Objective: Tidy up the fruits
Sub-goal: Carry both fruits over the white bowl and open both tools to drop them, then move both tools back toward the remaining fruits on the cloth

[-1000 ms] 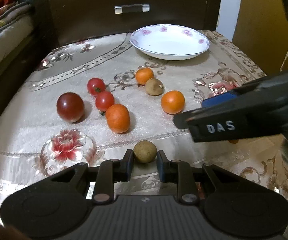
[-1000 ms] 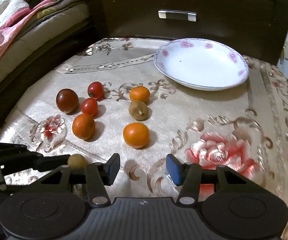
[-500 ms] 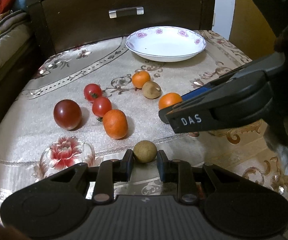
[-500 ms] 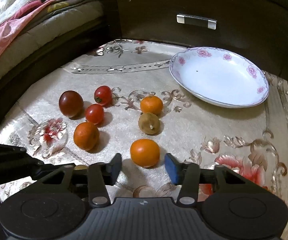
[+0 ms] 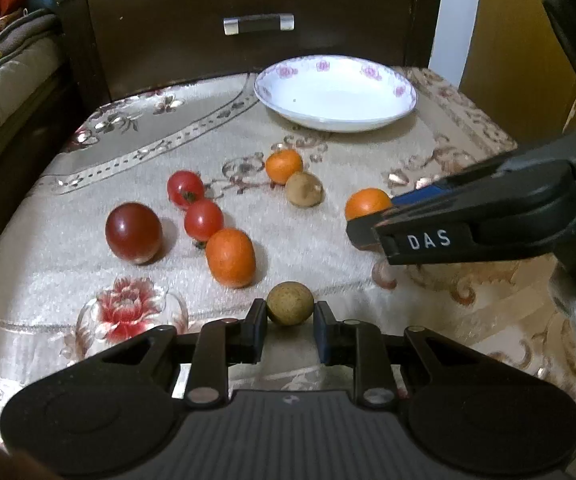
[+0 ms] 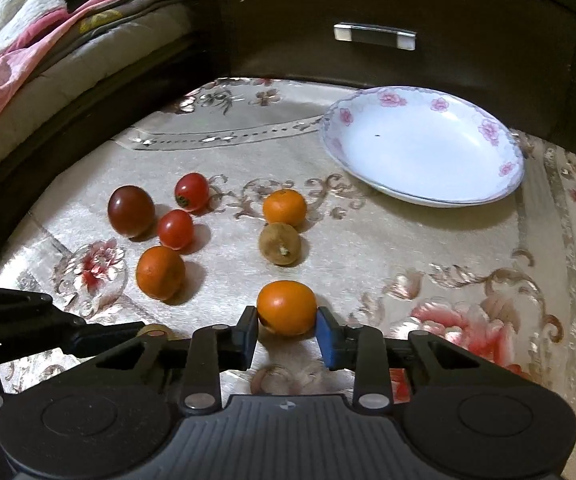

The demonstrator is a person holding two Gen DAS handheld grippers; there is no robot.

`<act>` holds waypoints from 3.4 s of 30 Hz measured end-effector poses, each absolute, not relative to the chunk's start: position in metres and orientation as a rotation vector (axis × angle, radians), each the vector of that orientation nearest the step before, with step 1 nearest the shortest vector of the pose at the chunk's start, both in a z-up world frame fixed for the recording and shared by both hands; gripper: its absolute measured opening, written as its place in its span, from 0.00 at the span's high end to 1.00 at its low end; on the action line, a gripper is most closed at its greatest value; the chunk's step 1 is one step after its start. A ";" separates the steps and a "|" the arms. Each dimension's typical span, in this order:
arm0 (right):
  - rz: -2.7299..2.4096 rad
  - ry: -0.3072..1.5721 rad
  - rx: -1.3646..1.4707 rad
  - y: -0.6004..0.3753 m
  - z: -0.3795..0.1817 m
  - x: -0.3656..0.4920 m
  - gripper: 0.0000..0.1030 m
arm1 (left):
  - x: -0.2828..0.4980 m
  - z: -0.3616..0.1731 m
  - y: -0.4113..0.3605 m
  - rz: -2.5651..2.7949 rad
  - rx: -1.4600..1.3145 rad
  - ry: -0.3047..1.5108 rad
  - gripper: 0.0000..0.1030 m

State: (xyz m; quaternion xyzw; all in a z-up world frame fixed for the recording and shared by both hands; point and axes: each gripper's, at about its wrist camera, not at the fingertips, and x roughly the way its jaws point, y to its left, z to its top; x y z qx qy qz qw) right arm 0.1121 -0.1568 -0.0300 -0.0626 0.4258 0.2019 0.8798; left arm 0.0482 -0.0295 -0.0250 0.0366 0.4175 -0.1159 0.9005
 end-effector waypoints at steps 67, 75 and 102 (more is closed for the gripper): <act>0.243 0.759 -0.008 -0.216 -0.007 0.195 0.73 | 0.201 0.015 -0.067 -0.279 0.009 0.777 0.65; 0.249 0.756 -0.010 -0.211 -0.003 0.186 0.72 | 0.192 0.021 -0.062 -0.270 0.016 0.782 0.65; 0.406 0.815 -0.066 -0.161 -0.003 0.136 0.68 | 0.115 0.038 0.000 -0.192 -0.022 0.847 0.63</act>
